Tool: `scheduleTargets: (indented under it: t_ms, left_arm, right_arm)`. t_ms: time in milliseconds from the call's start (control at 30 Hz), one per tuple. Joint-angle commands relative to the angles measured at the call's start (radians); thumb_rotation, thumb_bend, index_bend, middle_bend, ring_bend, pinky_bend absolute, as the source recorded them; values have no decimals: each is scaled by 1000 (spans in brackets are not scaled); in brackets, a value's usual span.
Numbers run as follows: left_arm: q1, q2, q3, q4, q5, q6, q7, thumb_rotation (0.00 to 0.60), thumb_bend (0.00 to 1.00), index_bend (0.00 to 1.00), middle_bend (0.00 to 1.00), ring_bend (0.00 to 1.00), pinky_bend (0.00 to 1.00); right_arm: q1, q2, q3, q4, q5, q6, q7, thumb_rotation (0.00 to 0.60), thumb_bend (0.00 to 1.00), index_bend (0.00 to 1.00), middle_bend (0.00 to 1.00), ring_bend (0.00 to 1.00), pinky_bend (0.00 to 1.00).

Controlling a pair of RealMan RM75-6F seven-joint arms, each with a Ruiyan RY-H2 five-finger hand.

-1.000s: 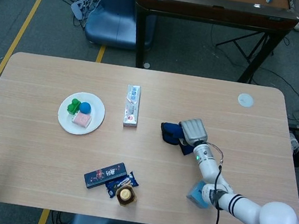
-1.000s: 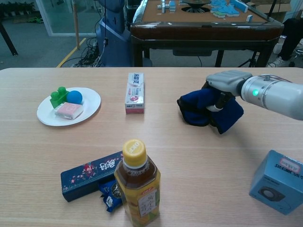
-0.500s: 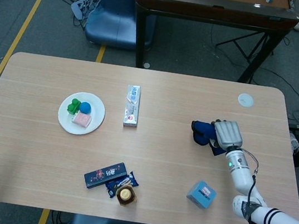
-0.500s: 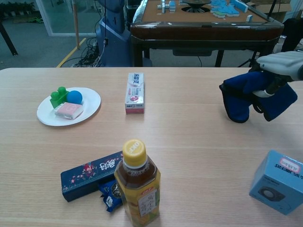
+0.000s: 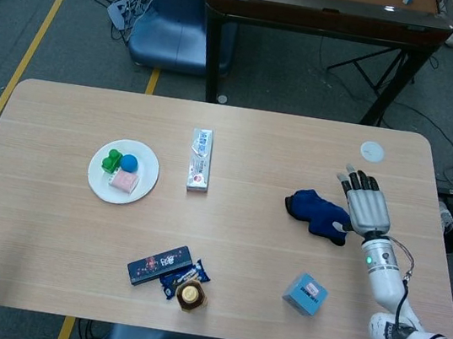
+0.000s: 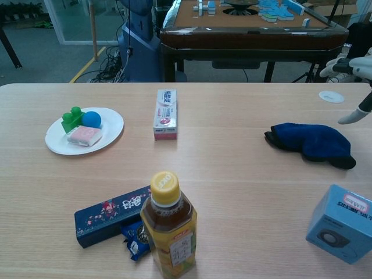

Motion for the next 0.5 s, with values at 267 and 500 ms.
scheduleTargets:
  t_ms: [267, 500]
  left_arm:
    - [-12, 5, -7, -5, -3, -9, 9, 600, 168, 99, 0, 21, 12]
    - [-27, 0, -8, -14, 5, -23, 23, 600, 168, 99, 0, 21, 12]
  right_arm:
    - [-174, 127, -63, -193, -171, 252, 49, 600, 0, 0, 88, 38, 83]
    - [-309, 196, -135, -299, -292, 415, 66, 600, 0, 0, 120, 43, 86]
